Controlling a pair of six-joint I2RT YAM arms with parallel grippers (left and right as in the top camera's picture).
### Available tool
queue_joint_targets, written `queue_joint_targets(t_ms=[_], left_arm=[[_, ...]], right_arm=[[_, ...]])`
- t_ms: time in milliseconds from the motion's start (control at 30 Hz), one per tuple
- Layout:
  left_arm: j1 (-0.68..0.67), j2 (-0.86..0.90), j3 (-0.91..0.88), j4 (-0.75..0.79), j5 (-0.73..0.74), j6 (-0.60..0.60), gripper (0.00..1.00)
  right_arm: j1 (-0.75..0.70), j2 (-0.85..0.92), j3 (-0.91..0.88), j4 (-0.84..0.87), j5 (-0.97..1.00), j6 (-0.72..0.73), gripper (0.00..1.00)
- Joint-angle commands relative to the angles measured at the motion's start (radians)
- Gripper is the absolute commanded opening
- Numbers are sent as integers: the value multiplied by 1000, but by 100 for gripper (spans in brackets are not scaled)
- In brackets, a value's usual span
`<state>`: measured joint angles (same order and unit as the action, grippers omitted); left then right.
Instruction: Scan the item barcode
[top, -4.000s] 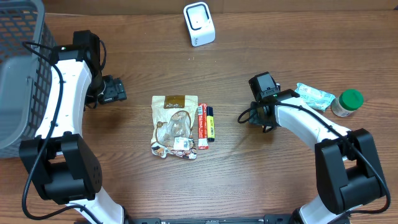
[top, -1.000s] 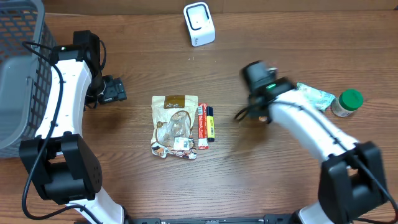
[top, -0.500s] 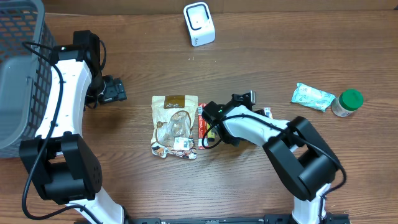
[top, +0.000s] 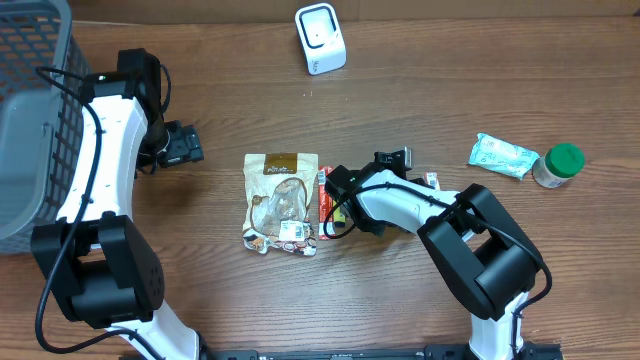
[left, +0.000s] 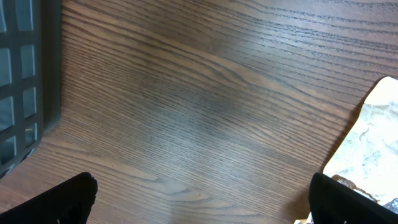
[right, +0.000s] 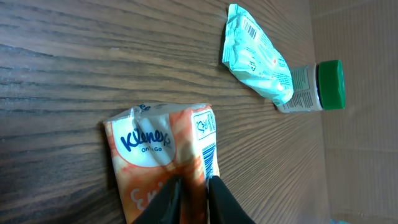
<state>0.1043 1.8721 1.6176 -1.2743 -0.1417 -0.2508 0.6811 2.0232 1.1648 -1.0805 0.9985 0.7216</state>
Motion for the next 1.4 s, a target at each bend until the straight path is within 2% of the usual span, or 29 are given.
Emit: queue_joint_targets(t_ms=[0,100,967,1200,1367], left_arm=[[-7,7,12,1,4,19,100],[-7,7,12,1,4,19,100],[-7,7,12,1,4,19,100],[-7,7,12,1,4,19,100],[-7,7,12,1,4,19,100]], right_arm=[[-2,0,-4,1,13,11,22],[-2,0,-4,2,13,11,27],[19,-2,86,18,-191,11,25],[27,-2,94,74,-297,10,25],[27,-18,120,93,-353,-42,25]])
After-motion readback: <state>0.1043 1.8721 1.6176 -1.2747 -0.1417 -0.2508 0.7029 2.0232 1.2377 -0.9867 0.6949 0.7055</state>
